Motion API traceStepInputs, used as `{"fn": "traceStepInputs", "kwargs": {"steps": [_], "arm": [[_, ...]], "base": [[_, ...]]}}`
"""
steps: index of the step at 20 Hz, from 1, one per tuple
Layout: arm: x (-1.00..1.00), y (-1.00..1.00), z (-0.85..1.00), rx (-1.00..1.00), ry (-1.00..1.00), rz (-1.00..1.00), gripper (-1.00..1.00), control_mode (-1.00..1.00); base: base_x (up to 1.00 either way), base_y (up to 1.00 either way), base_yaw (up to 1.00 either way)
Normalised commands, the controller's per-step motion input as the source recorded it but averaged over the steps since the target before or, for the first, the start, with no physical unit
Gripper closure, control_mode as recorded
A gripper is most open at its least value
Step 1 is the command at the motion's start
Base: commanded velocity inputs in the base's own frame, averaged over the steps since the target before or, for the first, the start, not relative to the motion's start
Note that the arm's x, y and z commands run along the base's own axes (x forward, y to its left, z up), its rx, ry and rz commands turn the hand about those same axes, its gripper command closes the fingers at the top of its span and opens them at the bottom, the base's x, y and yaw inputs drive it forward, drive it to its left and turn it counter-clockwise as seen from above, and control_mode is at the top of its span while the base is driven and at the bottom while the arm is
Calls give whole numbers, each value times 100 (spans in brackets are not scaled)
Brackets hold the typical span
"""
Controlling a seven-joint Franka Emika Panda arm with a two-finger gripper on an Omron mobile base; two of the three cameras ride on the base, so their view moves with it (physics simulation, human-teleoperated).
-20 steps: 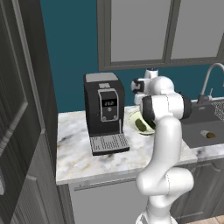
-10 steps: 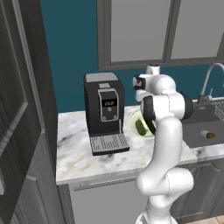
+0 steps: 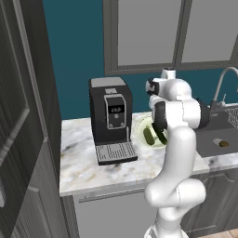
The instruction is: Pick the cucumbers from the cabinet and place them in one bowl. Pick the kiwi from the sink and place it in the other bowl.
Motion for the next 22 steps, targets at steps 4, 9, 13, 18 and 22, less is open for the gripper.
{"fn": "traceStepInputs", "kwargs": {"steps": [4,9,13,18,22], "arm": [[-99,-3,1,0,3,-8,-100,-100],[-73,-8,46,4,8,-9,-100,-100],[-55,-16,70,1,3,-8,-100,-100],[-55,-3,6,0,0,-13,-100,-100],[-23,-1,-1,0,0,-5,-100,-100]], "base": [[0,0,0],[0,0,0],[0,0,0],[0,0,0],[0,0,0]]}}
